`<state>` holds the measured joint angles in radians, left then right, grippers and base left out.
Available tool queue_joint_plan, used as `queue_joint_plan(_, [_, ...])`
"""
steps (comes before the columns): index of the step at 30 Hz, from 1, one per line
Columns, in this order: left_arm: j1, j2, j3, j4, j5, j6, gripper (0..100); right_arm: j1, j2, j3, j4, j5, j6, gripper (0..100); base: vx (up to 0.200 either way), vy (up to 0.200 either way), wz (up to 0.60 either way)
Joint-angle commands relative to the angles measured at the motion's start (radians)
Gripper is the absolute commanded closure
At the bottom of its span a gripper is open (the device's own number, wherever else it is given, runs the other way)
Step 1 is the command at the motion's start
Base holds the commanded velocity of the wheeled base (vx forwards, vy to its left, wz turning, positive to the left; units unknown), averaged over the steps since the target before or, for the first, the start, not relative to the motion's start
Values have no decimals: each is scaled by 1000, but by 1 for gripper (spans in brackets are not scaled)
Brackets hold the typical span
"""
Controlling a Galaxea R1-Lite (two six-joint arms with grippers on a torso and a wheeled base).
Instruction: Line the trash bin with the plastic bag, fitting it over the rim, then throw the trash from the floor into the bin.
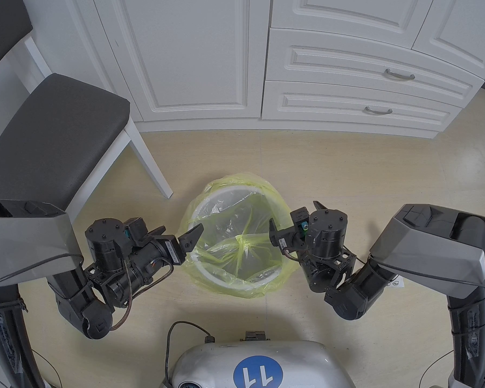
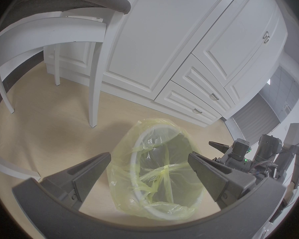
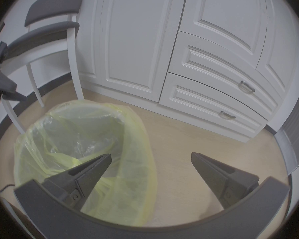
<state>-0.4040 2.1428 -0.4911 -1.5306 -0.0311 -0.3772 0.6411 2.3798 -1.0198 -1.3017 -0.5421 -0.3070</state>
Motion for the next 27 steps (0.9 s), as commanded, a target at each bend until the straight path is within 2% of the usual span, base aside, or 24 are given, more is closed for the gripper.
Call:
queue_joint_plan(1, [-2,2,0,0,0,0,0,-14,-50,55,-1,-19,-34,0,0,0,0])
queue_joint_plan(8, [-4,0,0,0,0,0,0,-15,-102,141,-2,-35,-86,0,0,0,0])
queue_joint_plan(11, [-4,0,0,0,0,0,0,-44,-116,164,-2,-53,-124,0,0,0,0])
queue_joint_plan(20, [-4,3,0,0,0,0,0,-100,-82,184,-110,-53,-238,0,0,0,0])
queue_joint_plan(27, [-4,3,0,0,0,0,0,-129,-24,152,-125,-50,-273,0,0,0,0])
